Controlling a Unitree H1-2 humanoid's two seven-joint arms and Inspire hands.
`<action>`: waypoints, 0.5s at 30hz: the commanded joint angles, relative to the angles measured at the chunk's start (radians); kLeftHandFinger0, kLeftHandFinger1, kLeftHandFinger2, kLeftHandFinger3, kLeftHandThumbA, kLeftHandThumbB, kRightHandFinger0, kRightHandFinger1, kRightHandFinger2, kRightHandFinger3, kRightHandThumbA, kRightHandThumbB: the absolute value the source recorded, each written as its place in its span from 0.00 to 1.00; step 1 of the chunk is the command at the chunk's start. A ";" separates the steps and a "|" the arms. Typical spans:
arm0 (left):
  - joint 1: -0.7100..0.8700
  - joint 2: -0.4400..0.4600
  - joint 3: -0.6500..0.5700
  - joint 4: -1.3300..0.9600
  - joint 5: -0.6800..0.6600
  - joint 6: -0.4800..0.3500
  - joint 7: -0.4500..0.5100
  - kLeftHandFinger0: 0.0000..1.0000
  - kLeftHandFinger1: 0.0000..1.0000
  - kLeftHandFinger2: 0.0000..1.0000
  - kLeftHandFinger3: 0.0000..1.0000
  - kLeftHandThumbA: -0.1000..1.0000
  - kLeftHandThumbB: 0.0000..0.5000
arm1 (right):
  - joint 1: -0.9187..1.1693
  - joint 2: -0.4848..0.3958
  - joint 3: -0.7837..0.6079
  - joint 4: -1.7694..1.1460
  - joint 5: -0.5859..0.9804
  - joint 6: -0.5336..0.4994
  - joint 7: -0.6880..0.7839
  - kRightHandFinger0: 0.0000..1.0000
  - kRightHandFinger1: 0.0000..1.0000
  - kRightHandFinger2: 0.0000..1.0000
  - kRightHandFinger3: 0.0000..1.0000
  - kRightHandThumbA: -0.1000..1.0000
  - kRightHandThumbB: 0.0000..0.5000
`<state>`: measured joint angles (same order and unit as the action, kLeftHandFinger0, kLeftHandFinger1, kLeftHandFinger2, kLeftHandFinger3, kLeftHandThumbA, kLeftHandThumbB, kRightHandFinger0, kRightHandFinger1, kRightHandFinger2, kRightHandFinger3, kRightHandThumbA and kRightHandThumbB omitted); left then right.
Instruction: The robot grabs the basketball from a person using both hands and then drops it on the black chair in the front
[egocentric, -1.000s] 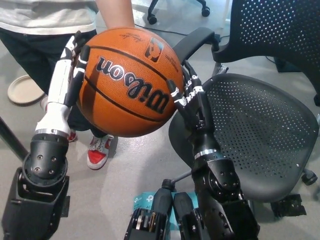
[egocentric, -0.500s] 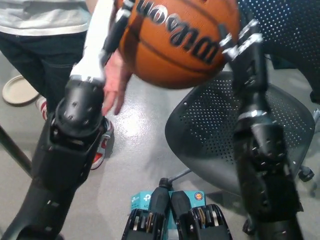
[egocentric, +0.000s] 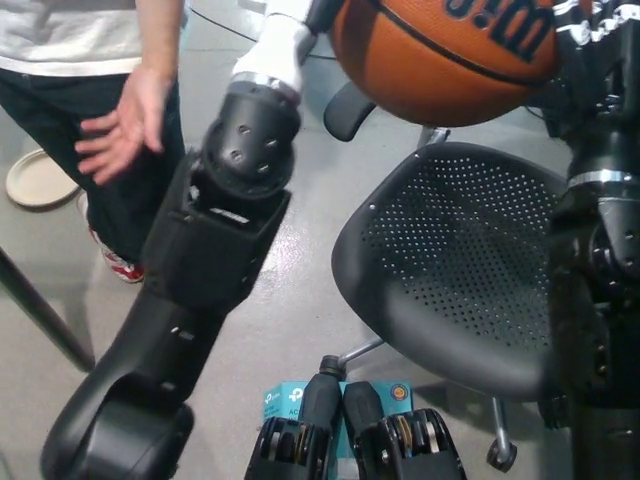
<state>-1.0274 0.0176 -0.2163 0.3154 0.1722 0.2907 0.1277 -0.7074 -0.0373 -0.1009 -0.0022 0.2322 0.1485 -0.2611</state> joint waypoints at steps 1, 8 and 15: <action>-0.111 -0.140 -0.051 0.110 -0.063 -0.154 -0.131 1.00 1.00 1.00 1.00 1.00 0.37 | -0.135 0.007 0.046 0.031 0.070 0.021 0.149 1.00 1.00 1.00 1.00 1.00 0.47; -0.190 -0.199 0.001 0.450 -0.067 -0.291 -0.124 1.00 1.00 1.00 1.00 1.00 0.45 | -0.145 -0.025 0.000 0.204 0.075 -0.001 0.147 1.00 1.00 1.00 1.00 1.00 0.47; -0.276 -0.244 0.024 0.707 -0.059 -0.324 -0.104 1.00 1.00 1.00 1.00 1.00 0.54 | -0.146 -0.040 -0.069 0.350 0.160 -0.036 0.202 1.00 1.00 1.00 1.00 1.00 0.47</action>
<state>-1.0946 -0.0904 -0.1819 0.9352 0.1466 0.1725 0.1169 -0.7202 -0.1051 -0.1623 0.2880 0.2691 0.1704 -0.2354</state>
